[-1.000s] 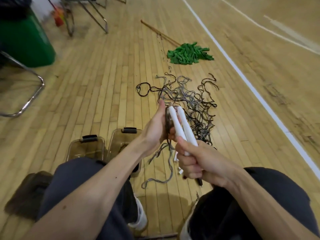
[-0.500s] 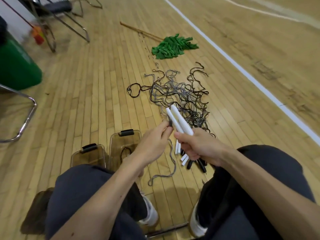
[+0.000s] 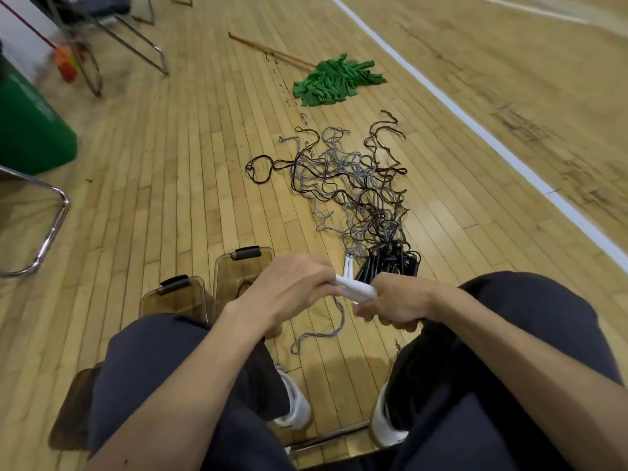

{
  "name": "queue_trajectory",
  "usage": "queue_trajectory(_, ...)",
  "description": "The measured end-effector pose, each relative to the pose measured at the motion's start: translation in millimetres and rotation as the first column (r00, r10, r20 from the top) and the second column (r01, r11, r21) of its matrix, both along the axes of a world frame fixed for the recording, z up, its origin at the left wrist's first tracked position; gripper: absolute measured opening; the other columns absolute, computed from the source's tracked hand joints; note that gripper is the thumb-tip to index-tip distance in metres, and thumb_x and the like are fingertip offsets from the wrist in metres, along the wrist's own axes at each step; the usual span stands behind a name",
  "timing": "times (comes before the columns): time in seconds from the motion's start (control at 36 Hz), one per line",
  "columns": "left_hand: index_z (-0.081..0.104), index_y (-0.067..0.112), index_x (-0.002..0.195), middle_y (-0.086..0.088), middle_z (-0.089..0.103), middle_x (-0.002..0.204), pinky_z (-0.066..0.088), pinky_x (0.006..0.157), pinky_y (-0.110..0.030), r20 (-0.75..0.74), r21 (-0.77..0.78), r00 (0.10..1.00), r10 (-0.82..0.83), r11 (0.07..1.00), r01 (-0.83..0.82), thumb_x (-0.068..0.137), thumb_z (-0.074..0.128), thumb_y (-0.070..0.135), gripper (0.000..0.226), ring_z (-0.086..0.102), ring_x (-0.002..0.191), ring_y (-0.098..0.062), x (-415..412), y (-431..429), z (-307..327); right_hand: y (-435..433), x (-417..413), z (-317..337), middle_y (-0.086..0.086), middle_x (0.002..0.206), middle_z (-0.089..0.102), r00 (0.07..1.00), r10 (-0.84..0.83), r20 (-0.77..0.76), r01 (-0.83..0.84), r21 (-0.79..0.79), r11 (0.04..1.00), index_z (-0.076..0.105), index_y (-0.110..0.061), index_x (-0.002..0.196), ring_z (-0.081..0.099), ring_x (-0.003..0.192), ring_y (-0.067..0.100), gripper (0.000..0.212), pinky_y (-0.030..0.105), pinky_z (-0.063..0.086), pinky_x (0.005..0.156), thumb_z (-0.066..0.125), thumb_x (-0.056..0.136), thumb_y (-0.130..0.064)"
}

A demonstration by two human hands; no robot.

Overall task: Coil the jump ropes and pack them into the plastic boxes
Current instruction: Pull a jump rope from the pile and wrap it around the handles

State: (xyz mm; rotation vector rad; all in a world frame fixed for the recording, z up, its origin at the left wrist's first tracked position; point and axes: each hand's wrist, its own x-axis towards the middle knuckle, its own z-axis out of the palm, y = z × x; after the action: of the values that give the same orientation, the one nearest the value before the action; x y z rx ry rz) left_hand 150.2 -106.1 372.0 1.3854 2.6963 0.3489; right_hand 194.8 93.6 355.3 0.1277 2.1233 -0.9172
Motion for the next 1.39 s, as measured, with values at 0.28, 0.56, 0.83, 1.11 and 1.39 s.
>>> queue_trajectory(0.28, 0.076, 0.025, 0.07, 0.023, 0.059, 0.063, 0.037, 0.06, -0.013, 0.47, 0.177, 0.878, 0.091, 0.965, -0.194, 0.071, 0.089, 0.031, 0.014, 0.055, 0.067, 0.002, -3, -4, 10, -6, 8, 7, 0.0, 0.066, 0.049, 0.953, 0.301, 0.023, -0.3, -0.034, 0.953, 0.056, -0.014, 0.082, 0.041, 0.05, 0.015, 0.028, 0.03, 0.038, 0.053, 0.066, 0.096, -0.035)
queue_trajectory(0.56, 0.077, 0.023, 0.078, 0.004, 0.07, 0.075, 0.047, 0.069, -0.026, 0.835, 0.119, 0.55, 0.028, 0.966, -0.23, 0.077, 0.083, 0.028, 0.007, 0.06, 0.071, -0.007, -7, -6, 28, -14, 21, 8, -0.002, 0.056, 0.05, 0.953, 0.265, -0.147, -0.287, -0.156, 0.945, 0.051, -0.017, 0.064, 0.044, 0.052, 0.017, 0.067, 0.03, 0.041, 0.059, 0.059, 0.071, -0.083)
queue_trajectory(0.83, 0.074, 0.021, 0.073, -0.006, 0.065, 0.076, 0.046, 0.066, -0.028, 0.848, 0.177, 0.53, 0.015, 0.934, -0.309, 0.07, 0.081, 0.04, 0.021, 0.058, 0.071, -0.014, 0, -3, 25, -17, 25, 7, -0.004, 0.052, 0.048, 0.972, 0.114, -0.205, -0.156, -0.199, 0.968, 0.048, -0.018, 0.056, 0.041, 0.051, 0.015, 0.089, 0.032, 0.039, 0.066, 0.034, 0.053, -0.106)
queue_trajectory(1.11, 0.061, 0.017, 0.08, 0.005, 0.043, 0.062, 0.024, 0.045, -0.017, 0.967, 0.156, 0.256, -0.02, 0.838, -0.523, 0.104, 0.045, 0.001, 0.032, 0.034, 0.047, -0.005, -1, -2, 11, -10, 18, 26, -0.008, 0.045, 0.038, 0.973, -0.094, -0.209, -0.014, -0.46, 0.888, 0.05, -0.013, 0.059, 0.029, 0.039, 0.011, 0.074, 0.018, 0.03, 0.045, 0.039, 0.09, -0.079)
queue_trajectory(1.39, 0.057, 0.009, 0.095, 0.002, 0.032, 0.061, 0.03, 0.046, -0.022, 0.967, 0.116, 0.247, 0.062, 0.757, -0.643, 0.108, 0.037, 0.032, 0.034, 0.034, 0.048, -0.011, 11, 19, 7, 1, 7, 22, -0.007, 0.053, 0.035, 0.897, -0.384, -0.22, 0.226, -0.52, 0.824, 0.054, -0.018, 0.064, 0.025, 0.045, 0.011, 0.06, 0.02, 0.022, 0.043, 0.04, 0.096, -0.067)
